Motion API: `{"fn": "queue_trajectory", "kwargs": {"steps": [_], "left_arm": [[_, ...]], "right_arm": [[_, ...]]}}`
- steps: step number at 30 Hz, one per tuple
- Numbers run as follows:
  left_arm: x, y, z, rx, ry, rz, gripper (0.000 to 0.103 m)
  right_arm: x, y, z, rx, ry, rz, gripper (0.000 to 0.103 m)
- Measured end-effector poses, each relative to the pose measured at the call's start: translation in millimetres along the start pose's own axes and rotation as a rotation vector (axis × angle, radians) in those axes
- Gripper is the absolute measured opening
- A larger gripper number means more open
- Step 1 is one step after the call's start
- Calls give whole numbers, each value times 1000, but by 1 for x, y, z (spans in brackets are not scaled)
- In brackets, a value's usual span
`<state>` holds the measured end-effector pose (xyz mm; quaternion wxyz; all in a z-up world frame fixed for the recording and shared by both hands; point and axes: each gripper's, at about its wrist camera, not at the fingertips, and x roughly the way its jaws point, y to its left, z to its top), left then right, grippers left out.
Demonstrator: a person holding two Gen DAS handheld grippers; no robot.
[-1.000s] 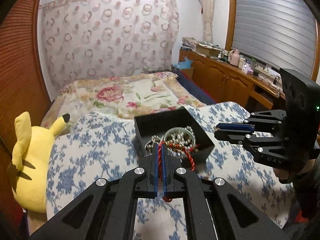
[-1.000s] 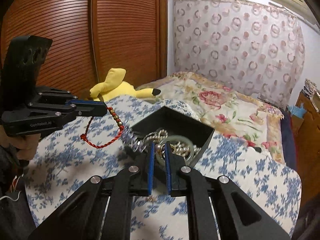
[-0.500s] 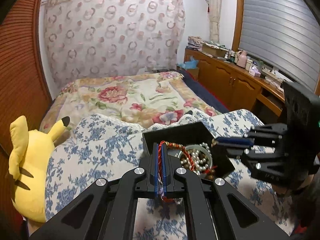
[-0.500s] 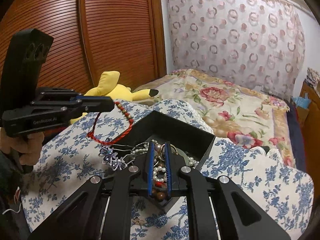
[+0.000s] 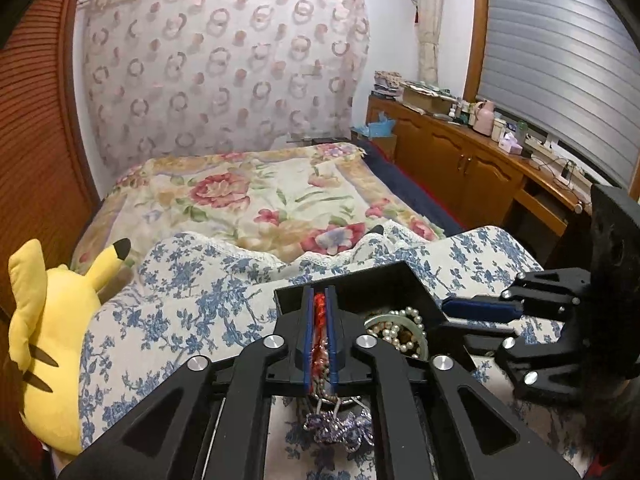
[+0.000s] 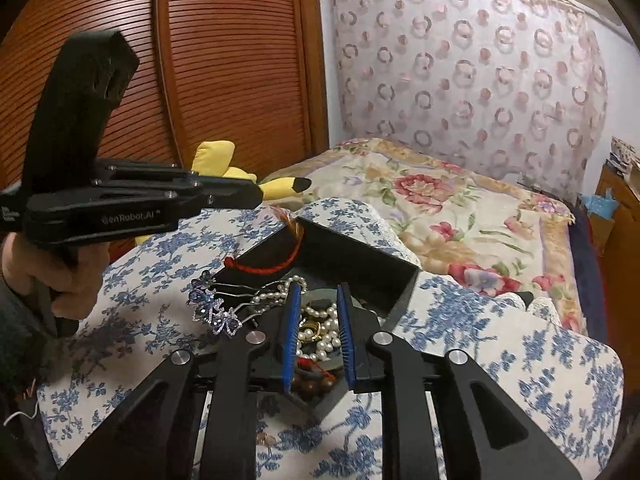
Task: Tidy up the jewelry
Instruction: 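Lower the red string bracelet and ring into the box and open both tools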
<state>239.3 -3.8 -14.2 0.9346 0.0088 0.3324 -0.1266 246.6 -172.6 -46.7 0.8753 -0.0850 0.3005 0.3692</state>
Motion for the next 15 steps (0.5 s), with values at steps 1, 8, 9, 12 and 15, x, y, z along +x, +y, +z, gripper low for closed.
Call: {"fn": "queue_trajectory", "kwargs": {"steps": [1,8,9,12,15], "left_arm": [[0,0,0,-4,0,-2,15],[-17,0,-18,-5,-6,-5,44],[-20,1,-22,-6,-5,-8,45],[-31,-1,-42,-3,8,-16,48],[-36,-1,-60,-6,30,-25,54]], "right_arm": [[-3,0,-1,-1,3,-4,20],[-20,15,-25,-24,60,-9,20],[-21,19,-31,-27,74,-4,20],[-20,28,-46,-40,110,-7,20],[-15,34,-59,-40,145,2,22]]}}
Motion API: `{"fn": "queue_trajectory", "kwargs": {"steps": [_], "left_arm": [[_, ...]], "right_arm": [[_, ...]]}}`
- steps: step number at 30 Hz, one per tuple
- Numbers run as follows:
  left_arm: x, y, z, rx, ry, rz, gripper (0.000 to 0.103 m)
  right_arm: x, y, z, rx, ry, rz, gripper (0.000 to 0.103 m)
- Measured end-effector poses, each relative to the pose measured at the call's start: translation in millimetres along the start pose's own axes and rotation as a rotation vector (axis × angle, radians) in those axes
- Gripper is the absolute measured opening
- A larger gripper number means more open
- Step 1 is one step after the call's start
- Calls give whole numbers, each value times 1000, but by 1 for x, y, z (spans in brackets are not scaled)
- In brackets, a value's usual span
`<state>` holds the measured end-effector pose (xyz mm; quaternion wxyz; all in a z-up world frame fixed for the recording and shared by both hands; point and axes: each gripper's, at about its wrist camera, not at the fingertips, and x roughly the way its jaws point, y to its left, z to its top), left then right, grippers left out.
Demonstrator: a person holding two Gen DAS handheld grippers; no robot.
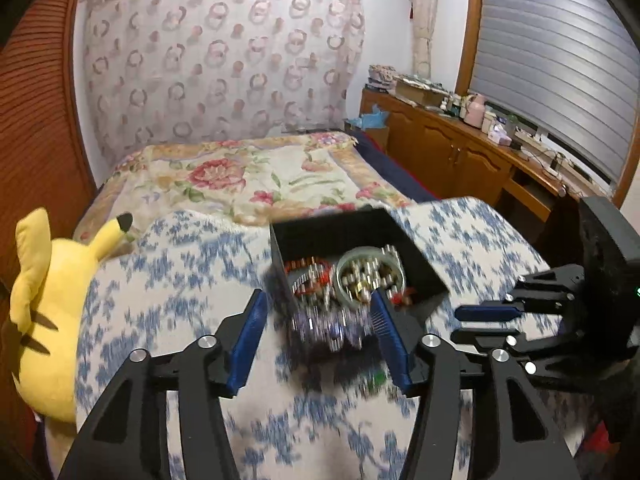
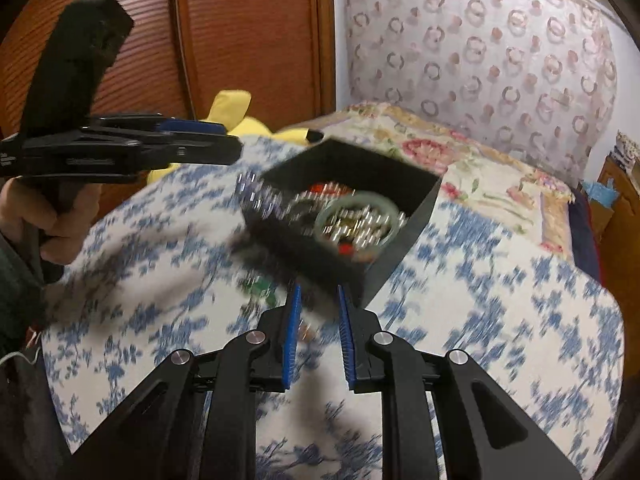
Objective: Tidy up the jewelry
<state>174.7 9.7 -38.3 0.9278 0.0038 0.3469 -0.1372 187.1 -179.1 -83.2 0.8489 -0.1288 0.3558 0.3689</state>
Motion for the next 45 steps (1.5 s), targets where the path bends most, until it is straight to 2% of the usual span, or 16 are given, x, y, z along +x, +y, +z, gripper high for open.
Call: {"fn": "queue_trajectory", "kwargs": {"steps": [5,8,12,15,16,17,21,26,35,42,45], "left_arm": [[3,-1,-29,-2,62,-3,62],[10,-4,-44,8,104,4,71],[19,-6,-56,19,149,7,73],[24,-8,-59,18,166,3,74],[26,-10,-59,20,169,0,74],[27,-12,-59,24,172,-3,74],[33,-21,-59,38,172,-18,73],[42,-30,-55,46,177,-44,50],[53,-43,-46,95,185,-57,33],[59,-48,-47,129,196,-45,24],[57,-53,-49,147,198,-66,14]], "right_arm": [[17,5,-10,-7,51,5,28],[26,5,-12,-4,75,11,30],[33,7,-12,-16,101,8,30],[37,13,-14,-63,111,-28,30],[38,15,-14,-65,111,-29,28],[38,14,-14,-64,111,-27,17],[32,10,-17,-46,103,-23,17],[24,4,-20,-27,86,-27,17],[17,-4,-20,-12,63,-19,17],[14,-6,-21,-7,60,-16,17],[14,-5,-21,-8,63,-18,17]]}}
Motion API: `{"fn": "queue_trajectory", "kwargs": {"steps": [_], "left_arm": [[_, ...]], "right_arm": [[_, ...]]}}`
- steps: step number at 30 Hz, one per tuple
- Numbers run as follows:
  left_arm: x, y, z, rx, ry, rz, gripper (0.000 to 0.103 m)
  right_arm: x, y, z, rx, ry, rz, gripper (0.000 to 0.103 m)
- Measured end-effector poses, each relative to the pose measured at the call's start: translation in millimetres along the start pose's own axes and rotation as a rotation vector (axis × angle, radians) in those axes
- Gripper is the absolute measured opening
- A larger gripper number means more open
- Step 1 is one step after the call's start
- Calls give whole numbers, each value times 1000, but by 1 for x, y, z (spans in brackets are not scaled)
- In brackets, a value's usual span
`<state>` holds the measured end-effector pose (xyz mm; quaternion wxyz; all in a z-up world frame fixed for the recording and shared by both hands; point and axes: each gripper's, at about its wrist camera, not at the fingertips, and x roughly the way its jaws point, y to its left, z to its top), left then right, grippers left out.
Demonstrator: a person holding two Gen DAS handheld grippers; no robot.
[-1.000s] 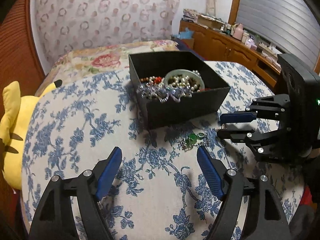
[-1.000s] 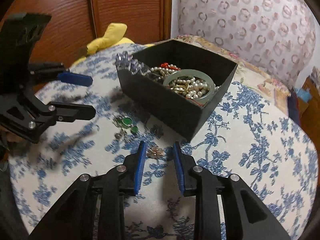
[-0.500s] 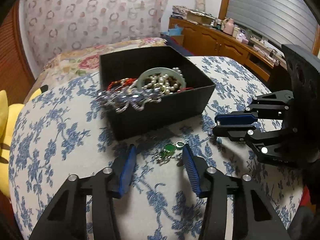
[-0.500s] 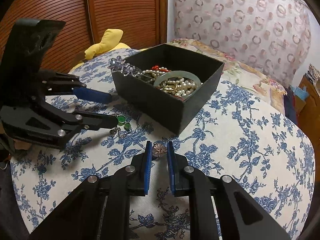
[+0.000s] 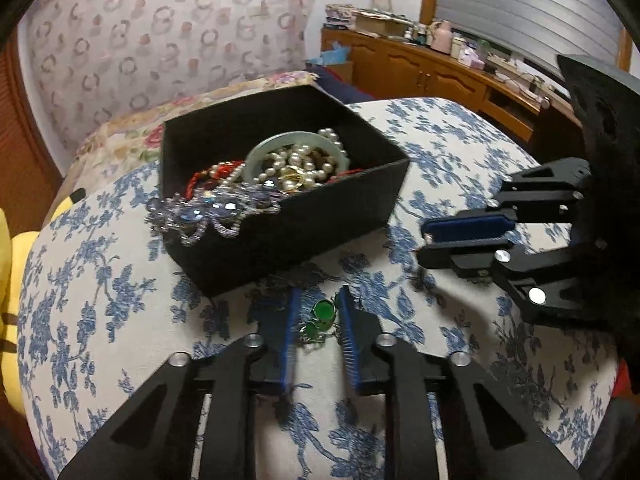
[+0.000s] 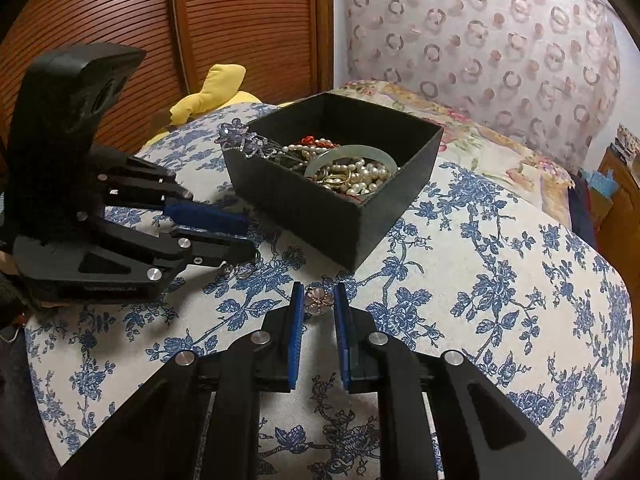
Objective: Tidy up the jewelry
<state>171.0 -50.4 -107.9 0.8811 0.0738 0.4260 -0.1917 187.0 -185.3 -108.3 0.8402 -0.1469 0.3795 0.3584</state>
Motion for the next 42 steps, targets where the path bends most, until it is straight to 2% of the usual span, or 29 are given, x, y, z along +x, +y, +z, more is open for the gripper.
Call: {"fn": "queue_trajectory", "kwargs": {"steps": [2,8,12,17,24,29,35,42], "left_arm": [[0,-2,-1,0,0,-13,11],[-9,-3,-3,-16,-8,-35,9],[-28,-3,4,-37,-57,-56,9],[-47,-2,18,-39,-119,-47,9],[-69,5,48,-46,-205,-16,9],[-75,15,65,-68,-238,16,10],[-67,33,76,-100,-245,53,10],[-47,52,82,-151,-222,90,10]], "right_arm": [[0,1,0,-1,0,0,17],[-7,0,2,-4,-14,-4,17],[-15,-2,6,3,-32,-9,17],[-28,-3,17,2,-74,-17,17],[-47,-4,44,-11,-153,-28,17],[-53,-8,63,-4,-201,-43,17],[-48,-15,75,13,-218,-55,17],[-24,-30,87,50,-200,-74,17]]}}
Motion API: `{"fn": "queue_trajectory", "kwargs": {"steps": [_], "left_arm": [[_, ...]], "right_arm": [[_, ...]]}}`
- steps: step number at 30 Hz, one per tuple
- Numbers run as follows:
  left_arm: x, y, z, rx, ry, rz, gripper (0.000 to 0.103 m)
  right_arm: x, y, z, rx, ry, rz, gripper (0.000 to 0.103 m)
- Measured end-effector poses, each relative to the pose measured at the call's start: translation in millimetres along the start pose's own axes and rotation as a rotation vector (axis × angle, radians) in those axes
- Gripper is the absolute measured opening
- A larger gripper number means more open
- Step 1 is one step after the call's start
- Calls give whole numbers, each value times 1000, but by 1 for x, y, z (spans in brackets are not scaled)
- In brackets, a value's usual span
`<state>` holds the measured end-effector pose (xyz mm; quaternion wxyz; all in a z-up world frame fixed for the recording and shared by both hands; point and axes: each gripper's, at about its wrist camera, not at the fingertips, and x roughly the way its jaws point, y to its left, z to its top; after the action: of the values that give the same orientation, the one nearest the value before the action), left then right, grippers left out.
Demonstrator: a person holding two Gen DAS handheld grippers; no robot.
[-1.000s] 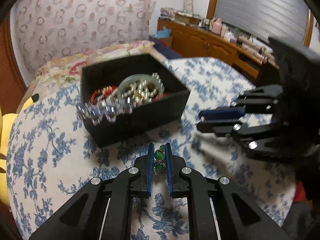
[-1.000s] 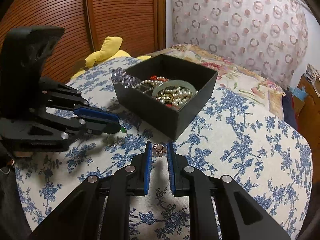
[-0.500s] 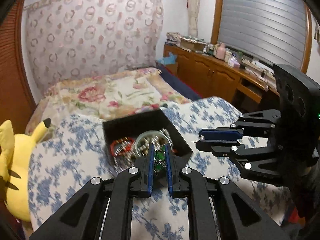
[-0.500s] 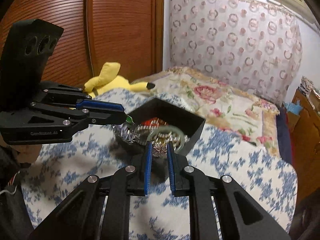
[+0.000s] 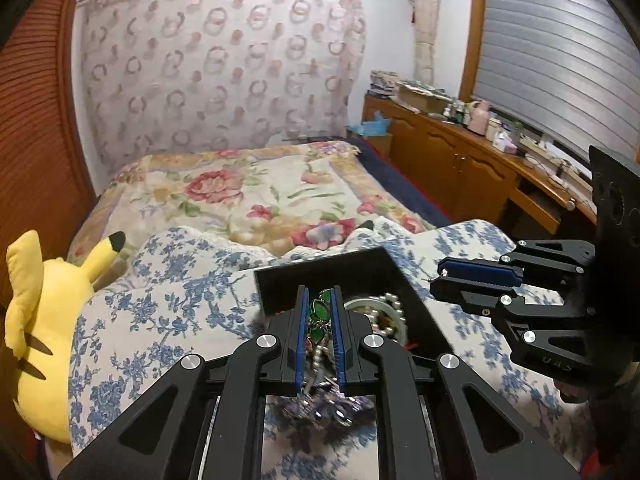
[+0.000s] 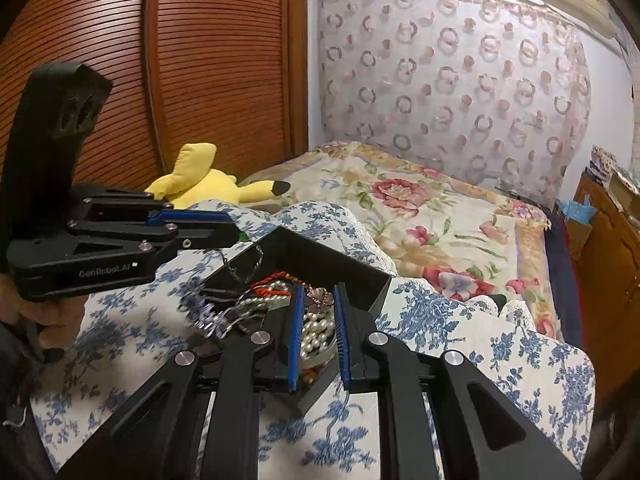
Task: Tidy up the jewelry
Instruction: 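Drop both earrings into the black box and open both tools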
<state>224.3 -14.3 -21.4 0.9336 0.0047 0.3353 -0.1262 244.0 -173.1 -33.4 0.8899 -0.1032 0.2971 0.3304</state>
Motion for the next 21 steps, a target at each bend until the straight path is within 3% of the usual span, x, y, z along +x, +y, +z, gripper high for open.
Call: {"fn": "queue_trajectory", "kwargs": {"steps": [3,5,8,9,10,11,13,16,21], "left_arm": [[3,7,1,-26,3,19,16],[1,11,0,-33,-4,29,31],[-7,13,-2,-44,-12,48,37],[-9,14,-3,-47,-14,52,44],[-13,15,-5,-49,-18,65,53],[-16,16,-6,-50,-23,74,59],[-24,16,-8,-49,-34,91,68],[-37,14,-13,-49,-49,118,82],[-60,9,-23,-48,-67,165,94]], "right_arm": [[15,-5,3,20,16,5,17],[21,-6,5,28,22,10,17],[29,-6,5,48,31,24,17],[32,-4,5,46,34,19,17],[32,-3,5,43,35,13,22],[33,-1,5,41,34,5,37],[30,0,5,54,21,-5,57],[21,1,2,74,8,-22,58],[-11,3,-11,124,-42,-69,85]]}}
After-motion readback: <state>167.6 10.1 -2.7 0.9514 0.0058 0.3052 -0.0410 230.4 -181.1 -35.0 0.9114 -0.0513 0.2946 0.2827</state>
